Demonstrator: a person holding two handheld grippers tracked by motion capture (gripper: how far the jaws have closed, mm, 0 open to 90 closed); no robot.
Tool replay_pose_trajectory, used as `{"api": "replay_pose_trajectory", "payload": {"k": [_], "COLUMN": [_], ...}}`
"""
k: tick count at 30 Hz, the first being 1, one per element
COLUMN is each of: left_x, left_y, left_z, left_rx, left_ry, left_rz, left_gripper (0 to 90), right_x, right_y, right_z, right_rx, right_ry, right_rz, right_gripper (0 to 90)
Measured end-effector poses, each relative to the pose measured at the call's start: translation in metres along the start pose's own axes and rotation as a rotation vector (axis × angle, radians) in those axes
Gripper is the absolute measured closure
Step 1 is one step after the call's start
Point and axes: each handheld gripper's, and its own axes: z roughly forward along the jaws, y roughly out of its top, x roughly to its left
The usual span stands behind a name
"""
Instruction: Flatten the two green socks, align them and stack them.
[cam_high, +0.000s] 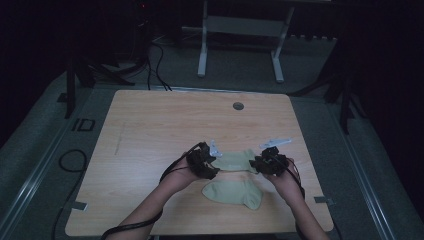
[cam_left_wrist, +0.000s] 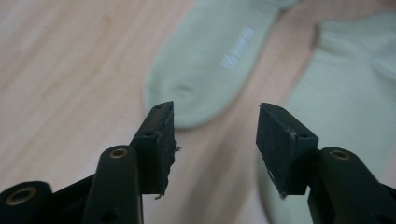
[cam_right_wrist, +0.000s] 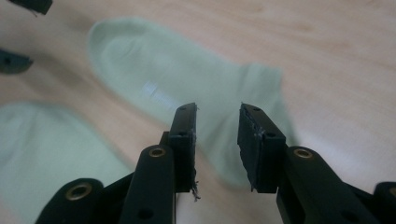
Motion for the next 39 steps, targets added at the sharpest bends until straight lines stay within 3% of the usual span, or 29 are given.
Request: {"api": "replay_pose_trajectory", "payload": {"k": [3,6,16,18,24,30,33,36,39], "left_x": [-0.007,-0.013,-0.031,-0.034,-0.039,-0.040,-0.040,-0.039,-0.037], "left_y": [-0.011,-0.020,-0.042,-0.044,-0.046,-0.046,-0.047,-0.047,-0.044], "left_z": [-0.004,-0.005,0.005,0.008,0.009,0.009,0.008,0.005,-0.003], "left_rx": [0.011,0.014,0.041,0.059,0.052,0.056,0.049,0.025,-0.001], "left_ry": [-0.021,-0.035,-0.087,-0.093,-0.086,-0.097,-0.097,-0.092,-0.090], "left_rz": [-0.018,-0.023,-0.037,-0.011,-0.002,-0.015,-0.022,-0.045,-0.053], "left_gripper": [46.9,46.8,52.9,52.9,58.6,82.4,85.3,86.1,86.5], "right_x": [0.007,0.010,0.025,0.026,0.033,0.035,0.036,0.036,0.034], "right_y": [-0.016,-0.029,-0.071,-0.075,-0.081,-0.082,-0.082,-0.080,-0.076], "right_z": [-0.008,-0.013,-0.018,-0.018,-0.014,-0.015,-0.015,-0.017,-0.026], "right_rx": [0.015,0.009,0.056,0.061,0.082,0.082,0.088,0.091,0.067], "right_ry": [0.030,0.060,0.077,0.069,0.036,0.038,0.038,0.073,0.079], "right_rz": [-0.025,-0.020,-0.055,-0.060,-0.098,-0.096,-0.097,-0.076,-0.072], "right_gripper": [64.8,64.7,60.4,61.6,62.7,81.3,82.9,83.0,83.1]}}
